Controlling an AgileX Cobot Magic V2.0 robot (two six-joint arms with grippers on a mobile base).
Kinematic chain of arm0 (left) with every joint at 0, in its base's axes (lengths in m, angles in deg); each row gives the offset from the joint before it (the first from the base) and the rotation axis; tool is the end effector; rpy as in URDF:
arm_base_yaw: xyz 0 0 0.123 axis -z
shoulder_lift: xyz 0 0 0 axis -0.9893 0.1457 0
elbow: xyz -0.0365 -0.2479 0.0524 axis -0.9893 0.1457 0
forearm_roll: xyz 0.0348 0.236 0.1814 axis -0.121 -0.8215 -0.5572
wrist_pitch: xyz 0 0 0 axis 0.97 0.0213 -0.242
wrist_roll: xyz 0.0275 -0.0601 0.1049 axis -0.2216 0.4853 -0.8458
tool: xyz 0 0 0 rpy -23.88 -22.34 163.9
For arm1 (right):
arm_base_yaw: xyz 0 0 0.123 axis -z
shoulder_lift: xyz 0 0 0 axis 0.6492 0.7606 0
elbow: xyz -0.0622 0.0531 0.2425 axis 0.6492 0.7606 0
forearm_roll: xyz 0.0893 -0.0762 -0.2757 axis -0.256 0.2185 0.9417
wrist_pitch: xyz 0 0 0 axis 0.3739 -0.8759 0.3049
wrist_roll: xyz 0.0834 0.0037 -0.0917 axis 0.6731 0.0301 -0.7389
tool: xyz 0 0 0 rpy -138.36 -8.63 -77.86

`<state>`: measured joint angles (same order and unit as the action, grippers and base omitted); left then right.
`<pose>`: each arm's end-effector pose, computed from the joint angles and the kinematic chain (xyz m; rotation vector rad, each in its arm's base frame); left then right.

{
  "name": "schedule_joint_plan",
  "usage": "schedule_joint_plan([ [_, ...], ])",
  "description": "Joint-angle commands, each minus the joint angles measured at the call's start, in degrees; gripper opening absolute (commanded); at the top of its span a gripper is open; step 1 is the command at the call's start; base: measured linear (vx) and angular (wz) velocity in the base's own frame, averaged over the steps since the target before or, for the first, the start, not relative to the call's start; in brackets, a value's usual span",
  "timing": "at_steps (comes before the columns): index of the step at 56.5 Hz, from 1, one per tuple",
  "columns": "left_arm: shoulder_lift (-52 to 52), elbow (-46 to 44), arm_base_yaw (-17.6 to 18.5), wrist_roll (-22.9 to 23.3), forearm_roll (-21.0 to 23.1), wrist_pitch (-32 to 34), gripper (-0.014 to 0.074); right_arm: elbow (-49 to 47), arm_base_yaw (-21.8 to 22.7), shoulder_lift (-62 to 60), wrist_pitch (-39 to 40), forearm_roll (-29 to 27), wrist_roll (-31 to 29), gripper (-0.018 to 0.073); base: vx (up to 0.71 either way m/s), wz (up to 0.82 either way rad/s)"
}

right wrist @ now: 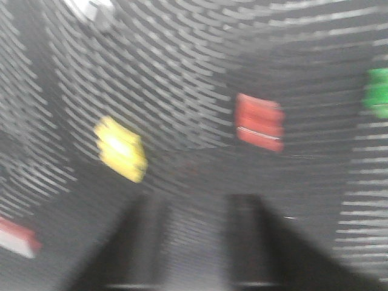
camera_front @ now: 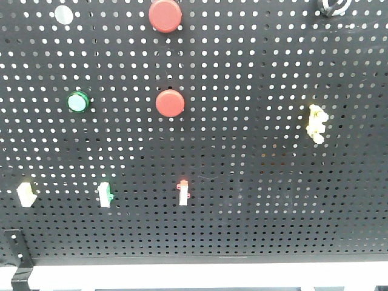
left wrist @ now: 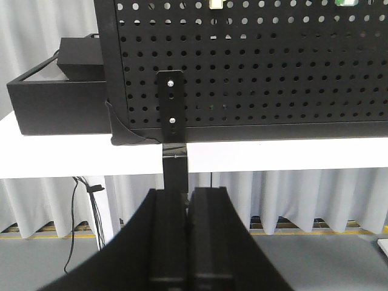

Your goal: Rotate knob clockwise with right arm

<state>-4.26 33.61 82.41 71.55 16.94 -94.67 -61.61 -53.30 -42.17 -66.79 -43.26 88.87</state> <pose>0.1664 -0.0023 0.1851 0.0114 1.6730 -0.0103 0.1400 0.0040 0.4256 -0.0723 1.5840 -0.0664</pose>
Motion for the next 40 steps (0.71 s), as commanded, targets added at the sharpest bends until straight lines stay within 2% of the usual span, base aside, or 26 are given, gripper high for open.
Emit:
schedule_joint_plan([
  [1,-0.46,1.5,0.19,0.0,0.39,4.67,-0.0006,5.87,2.72,-4.46,8.42,-1.35,-10.89,0.0021,0.0,0.0],
  [3,-0.46,1.5,0.19,0.0,0.39,4.67,-0.0006,8.5,3.92,-6.68,10.17,-3.05,-13.82,-0.0016,0.0,0.0],
  [9,-0.46,1.5,0.19,0.0,0.39,4.67,-0.0006,15.81,8.65,-12.59,16.29,-8.86,-19.5,-0.0014,0.0,0.0],
  [19,-0.46,1.5,0.19,0.0,0.39,4.67,-0.0006,27.94,15.51,-20.74,29.36,-18.01,-19.35,-0.0012,0.0,0.0],
  [27,-0.46,1.5,0.19,0.0,0.39,4.67,-0.0006,36.84,15.63,-21.45,37.17,-19.22,-19.29,-0.0009,0.0,0.0],
  [40,-0.46,1.5,0.19,0.0,0.39,4.67,-0.0006,51.6,15.63,-21.78,43.64,-20.1,-17.91,-0.0008,0.0,0.0],
])
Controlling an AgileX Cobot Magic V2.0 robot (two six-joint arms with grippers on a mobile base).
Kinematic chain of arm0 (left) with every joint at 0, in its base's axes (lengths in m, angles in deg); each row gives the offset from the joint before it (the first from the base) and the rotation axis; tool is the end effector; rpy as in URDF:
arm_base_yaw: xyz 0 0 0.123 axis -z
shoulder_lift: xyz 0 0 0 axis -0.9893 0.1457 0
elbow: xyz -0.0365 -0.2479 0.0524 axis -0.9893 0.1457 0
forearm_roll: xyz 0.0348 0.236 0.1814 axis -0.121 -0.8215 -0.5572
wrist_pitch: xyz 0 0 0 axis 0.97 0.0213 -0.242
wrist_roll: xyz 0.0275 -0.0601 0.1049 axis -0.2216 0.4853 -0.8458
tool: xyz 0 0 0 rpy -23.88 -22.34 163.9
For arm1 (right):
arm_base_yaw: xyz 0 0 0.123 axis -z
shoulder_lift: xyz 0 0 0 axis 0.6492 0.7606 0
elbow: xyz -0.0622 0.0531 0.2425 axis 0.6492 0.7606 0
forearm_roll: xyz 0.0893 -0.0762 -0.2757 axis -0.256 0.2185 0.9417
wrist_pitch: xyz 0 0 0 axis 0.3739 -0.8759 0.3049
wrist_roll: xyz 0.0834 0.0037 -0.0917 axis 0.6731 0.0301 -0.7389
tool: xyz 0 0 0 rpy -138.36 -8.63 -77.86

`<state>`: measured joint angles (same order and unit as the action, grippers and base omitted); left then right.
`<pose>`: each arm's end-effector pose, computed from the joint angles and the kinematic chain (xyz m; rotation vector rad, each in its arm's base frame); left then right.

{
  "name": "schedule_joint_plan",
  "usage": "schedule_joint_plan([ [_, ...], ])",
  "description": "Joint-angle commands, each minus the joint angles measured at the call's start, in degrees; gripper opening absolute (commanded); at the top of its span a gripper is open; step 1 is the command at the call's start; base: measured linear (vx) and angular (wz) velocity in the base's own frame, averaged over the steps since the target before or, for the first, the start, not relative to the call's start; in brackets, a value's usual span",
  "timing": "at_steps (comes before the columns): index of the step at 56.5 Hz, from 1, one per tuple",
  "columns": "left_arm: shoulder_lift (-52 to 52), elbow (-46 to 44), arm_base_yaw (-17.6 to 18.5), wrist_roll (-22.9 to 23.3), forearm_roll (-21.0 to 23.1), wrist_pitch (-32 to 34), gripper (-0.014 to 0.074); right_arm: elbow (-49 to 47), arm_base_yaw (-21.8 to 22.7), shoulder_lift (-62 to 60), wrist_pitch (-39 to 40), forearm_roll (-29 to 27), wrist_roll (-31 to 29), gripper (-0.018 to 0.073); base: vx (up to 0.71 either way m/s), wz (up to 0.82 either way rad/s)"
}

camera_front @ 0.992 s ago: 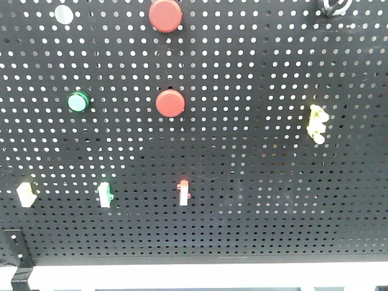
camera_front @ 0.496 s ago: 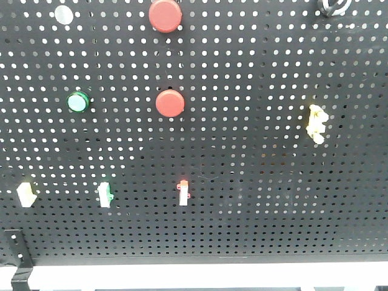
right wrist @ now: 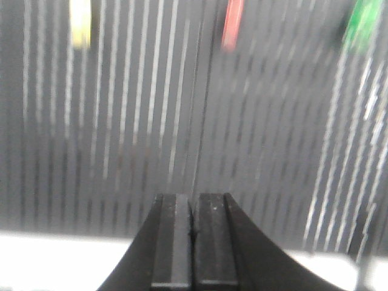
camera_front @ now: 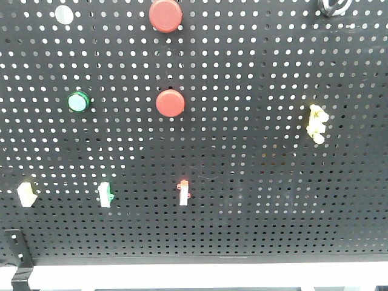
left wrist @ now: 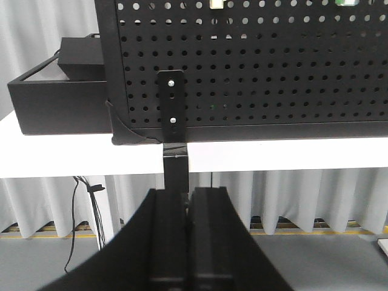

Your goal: Rotate knob clockwise with right arm

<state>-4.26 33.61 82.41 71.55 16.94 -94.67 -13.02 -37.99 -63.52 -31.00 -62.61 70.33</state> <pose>0.1664 -0.0023 0.1851 0.0114 1.6730 -0.0103 0.1652 -0.0072 0.2202 -0.0699 1.4711 -0.1486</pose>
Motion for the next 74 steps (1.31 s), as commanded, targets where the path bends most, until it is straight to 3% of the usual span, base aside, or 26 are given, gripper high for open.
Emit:
schedule_joint_plan([
  [1,-0.46,1.5,0.19,0.0,0.39,4.67,-0.0006,3.31,0.32,-0.43,6.92,-0.97,0.83,-0.0008,0.0,0.0],
  [5,-0.46,1.5,0.19,0.0,0.39,4.67,-0.0006,2.71,0.32,-0.36,-0.93,-1.06,2.04,-0.0008,0.0,0.0],
  [13,-0.46,1.5,0.19,0.0,0.39,4.67,-0.0006,2.9,0.32,-0.41,-5.52,-0.75,1.98,-0.0008,0.0,0.0],
  [74,-0.46,1.5,0.19,0.0,0.39,4.67,-0.0006,2.9,0.32,-0.35,-6.35,-2.34,2.03,-0.0008,0.0,0.0],
])
